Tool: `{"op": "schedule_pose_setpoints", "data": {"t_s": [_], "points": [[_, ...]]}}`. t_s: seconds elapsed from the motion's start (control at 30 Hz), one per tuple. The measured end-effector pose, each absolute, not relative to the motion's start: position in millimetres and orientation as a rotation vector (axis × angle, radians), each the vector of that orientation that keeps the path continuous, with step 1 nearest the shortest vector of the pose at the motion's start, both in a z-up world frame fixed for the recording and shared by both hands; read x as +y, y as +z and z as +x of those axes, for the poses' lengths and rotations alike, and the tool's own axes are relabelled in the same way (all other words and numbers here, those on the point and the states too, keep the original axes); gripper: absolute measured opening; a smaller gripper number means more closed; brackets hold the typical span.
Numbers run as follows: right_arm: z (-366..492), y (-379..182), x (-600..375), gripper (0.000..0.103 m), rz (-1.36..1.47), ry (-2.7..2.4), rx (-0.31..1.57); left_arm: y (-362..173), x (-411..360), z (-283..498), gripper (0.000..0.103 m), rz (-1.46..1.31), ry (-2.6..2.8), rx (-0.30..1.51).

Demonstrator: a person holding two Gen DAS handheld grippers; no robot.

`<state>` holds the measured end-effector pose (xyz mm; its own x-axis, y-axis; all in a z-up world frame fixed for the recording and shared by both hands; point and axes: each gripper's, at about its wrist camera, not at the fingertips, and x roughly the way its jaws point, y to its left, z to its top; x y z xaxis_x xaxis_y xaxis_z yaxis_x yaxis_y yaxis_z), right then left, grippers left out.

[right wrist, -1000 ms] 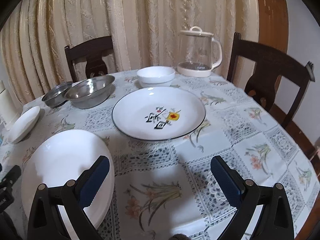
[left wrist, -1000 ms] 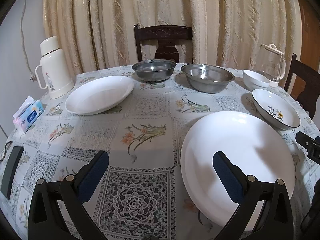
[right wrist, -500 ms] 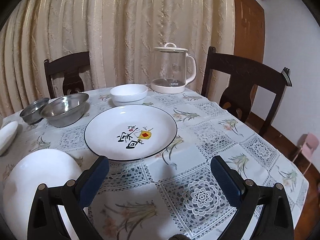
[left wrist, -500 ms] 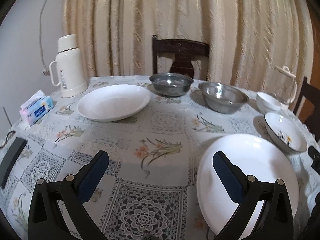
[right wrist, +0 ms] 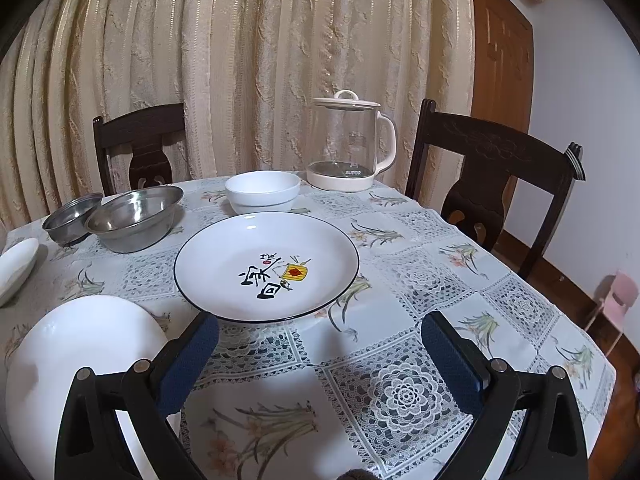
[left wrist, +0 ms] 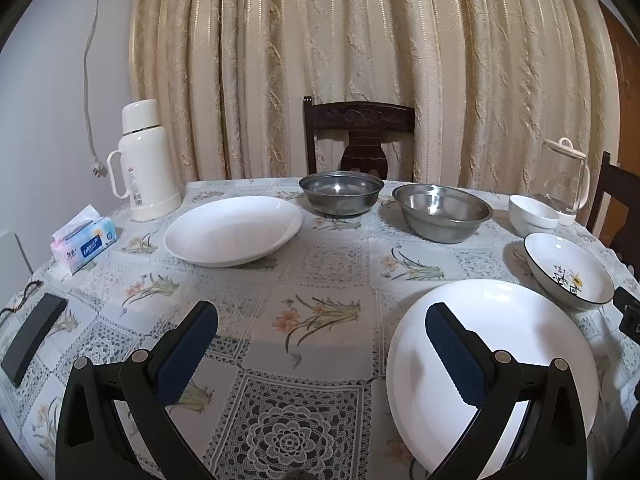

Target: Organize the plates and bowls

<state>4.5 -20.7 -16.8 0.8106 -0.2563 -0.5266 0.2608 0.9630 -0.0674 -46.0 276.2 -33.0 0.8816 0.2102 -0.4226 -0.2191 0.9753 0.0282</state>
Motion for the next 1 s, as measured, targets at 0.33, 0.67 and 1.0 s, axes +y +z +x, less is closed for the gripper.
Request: {"op": "schedule_pose_setpoints", "data": {"t_s": [0.33, 0.67, 1.0], "points": [[1, -21, -17, 0.103, 0.067, -0.13, 0.632, -41, 265, -34, 0.103, 0.015, 0.127, 0.552], [12, -43, -2, 0.103, 0.166, 0.137, 0.818, -49, 264, -14, 0.103, -0.078, -0.004, 0.724], [16, -59, -11, 0.103, 0.281, 0.208, 0.91, -68, 267, 0, 0.103, -0.106, -0.021, 0.825]]}}
